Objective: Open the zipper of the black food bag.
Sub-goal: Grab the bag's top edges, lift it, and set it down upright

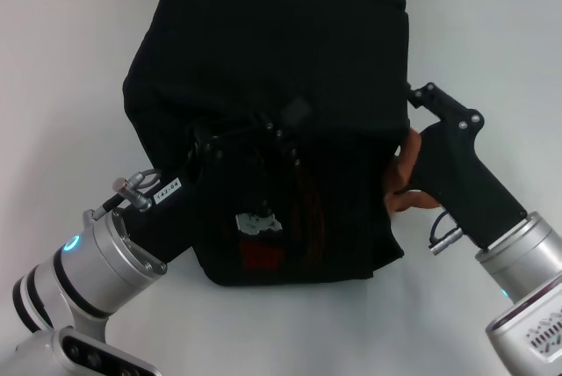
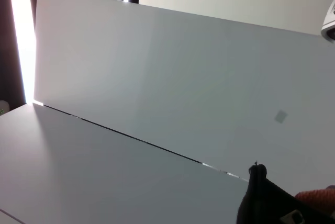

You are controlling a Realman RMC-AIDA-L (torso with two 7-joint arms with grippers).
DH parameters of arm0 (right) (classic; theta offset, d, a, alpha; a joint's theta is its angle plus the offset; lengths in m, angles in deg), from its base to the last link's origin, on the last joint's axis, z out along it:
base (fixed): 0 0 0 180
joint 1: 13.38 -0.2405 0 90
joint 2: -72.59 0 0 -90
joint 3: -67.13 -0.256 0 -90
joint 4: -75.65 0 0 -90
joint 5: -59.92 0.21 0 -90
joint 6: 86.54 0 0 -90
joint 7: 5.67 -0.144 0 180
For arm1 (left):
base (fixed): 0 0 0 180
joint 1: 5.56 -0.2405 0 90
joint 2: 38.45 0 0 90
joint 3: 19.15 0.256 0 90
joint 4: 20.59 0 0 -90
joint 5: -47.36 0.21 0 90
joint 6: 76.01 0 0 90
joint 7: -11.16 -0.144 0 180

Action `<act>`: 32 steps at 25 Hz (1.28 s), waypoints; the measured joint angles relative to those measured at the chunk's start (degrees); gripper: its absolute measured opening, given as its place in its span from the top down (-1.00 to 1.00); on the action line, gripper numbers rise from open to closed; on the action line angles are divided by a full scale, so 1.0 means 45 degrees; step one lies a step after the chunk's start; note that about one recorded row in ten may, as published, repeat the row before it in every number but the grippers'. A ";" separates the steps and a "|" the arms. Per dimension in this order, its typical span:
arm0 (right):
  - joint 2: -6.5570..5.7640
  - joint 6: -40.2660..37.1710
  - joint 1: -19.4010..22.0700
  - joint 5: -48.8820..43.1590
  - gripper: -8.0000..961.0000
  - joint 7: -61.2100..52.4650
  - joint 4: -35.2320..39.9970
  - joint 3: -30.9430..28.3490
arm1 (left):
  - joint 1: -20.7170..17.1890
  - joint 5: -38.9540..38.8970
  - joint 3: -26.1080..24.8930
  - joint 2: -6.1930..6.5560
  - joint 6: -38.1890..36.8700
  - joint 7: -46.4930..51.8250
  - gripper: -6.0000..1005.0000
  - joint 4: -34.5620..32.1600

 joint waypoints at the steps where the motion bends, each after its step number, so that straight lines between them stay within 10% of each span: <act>1: -0.0001 0.0029 -0.0005 -0.0005 -0.06 0.0262 -0.0088 -0.0001 | 0.0000 -0.0005 0.0005 0.0000 0.0000 0.0000 0.82 0.0000; 16: 0.0000 0.1599 0.0004 -0.0024 0.85 0.1034 -0.0160 0.0002 | 0.0000 -0.0010 -0.0084 -0.0001 0.0003 0.0154 0.82 0.0009; 32: 0.0000 0.1444 0.2090 0.0057 0.91 0.0896 0.0550 -0.0117 | -0.0038 -0.0094 -0.0591 0.0000 0.0040 0.0896 0.82 0.0042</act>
